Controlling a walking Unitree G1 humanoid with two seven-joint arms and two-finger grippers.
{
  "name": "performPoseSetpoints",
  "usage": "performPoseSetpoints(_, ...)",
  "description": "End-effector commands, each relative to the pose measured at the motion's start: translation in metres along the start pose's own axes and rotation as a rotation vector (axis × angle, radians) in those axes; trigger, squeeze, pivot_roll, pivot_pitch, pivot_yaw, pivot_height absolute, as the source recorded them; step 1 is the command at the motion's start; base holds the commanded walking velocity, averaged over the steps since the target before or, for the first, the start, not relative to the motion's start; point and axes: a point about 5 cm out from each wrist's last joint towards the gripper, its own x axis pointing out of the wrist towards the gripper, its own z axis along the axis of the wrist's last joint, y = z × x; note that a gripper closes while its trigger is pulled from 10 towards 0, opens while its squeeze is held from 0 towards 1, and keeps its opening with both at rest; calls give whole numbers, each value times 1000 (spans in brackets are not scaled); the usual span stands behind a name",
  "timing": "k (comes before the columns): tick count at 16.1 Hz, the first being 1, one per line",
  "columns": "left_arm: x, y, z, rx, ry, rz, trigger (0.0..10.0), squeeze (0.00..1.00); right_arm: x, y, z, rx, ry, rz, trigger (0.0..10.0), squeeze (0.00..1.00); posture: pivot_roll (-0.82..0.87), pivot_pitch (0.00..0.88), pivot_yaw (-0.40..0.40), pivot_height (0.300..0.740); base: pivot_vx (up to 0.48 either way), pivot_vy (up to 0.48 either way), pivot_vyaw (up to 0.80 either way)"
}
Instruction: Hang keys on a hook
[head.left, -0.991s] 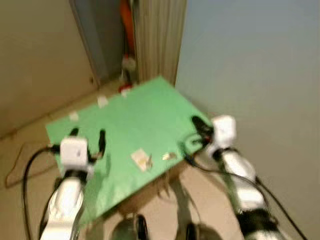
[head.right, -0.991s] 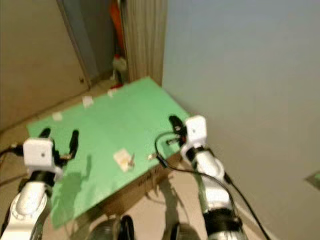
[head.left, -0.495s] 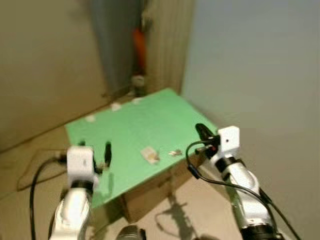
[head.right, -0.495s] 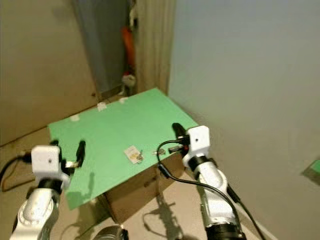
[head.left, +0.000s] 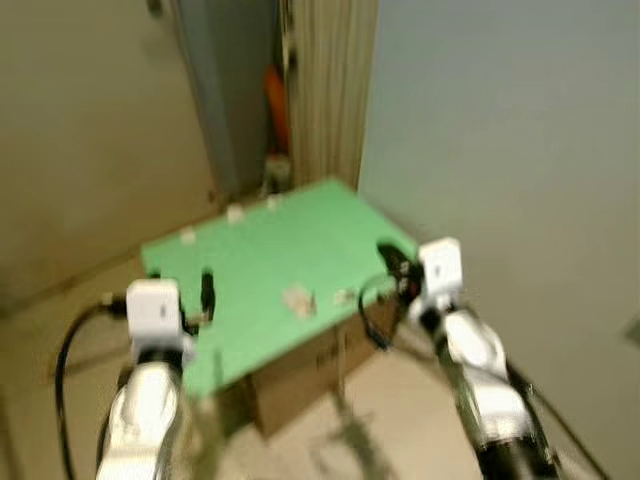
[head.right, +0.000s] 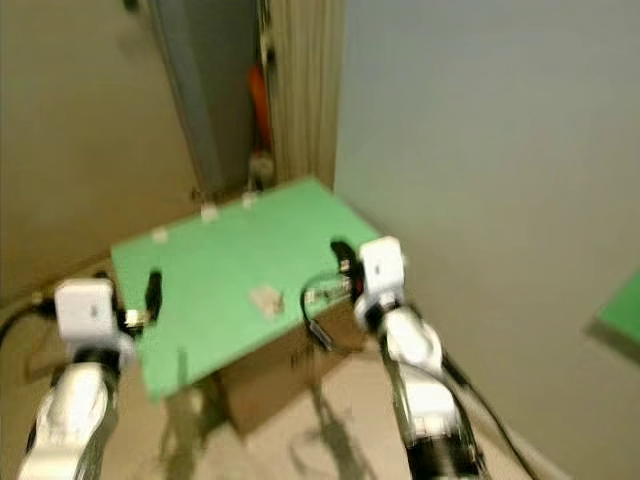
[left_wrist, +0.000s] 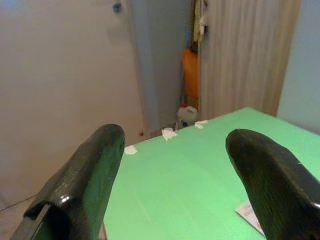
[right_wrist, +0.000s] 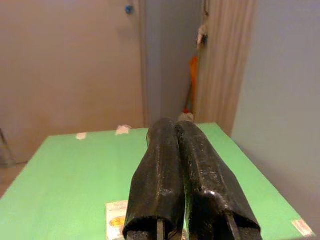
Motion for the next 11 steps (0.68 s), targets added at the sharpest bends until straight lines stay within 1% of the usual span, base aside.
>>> performPoseSetpoints(1,3,1,3,13,-4,7,10000,0,2,1,1,-1,7,12,10000,0,-66,0,51,740,307,-368,613)
performPoseSetpoints(4,6,1,2,19,1,21,10000,0,3,4,-3,-10,25,22,10000,0,-66,0,51,740,306,-368,606)
performPoseSetpoints(6,10,2,1,5,6,44,10000,0,5,5,-3,-18,31,29,10000,0,-66,0,47,740,306,-368,597)
performPoseSetpoints(8,12,4,1,20,6,53,10000,0,7,4,-3,-18,34,33,10000,0,-66,0,45,740,309,-362,581)
performPoseSetpoints(9,14,7,1,32,6,58,10000,0,8,4,-3,-16,37,34,10000,0,-62,0,44,740,319,-352,0)
performPoseSetpoints(11,17,7,0,89,13,57,10000,0,11,6,-4,-15,40,43,10000,0,-54,0,44,740,324,-351,0)
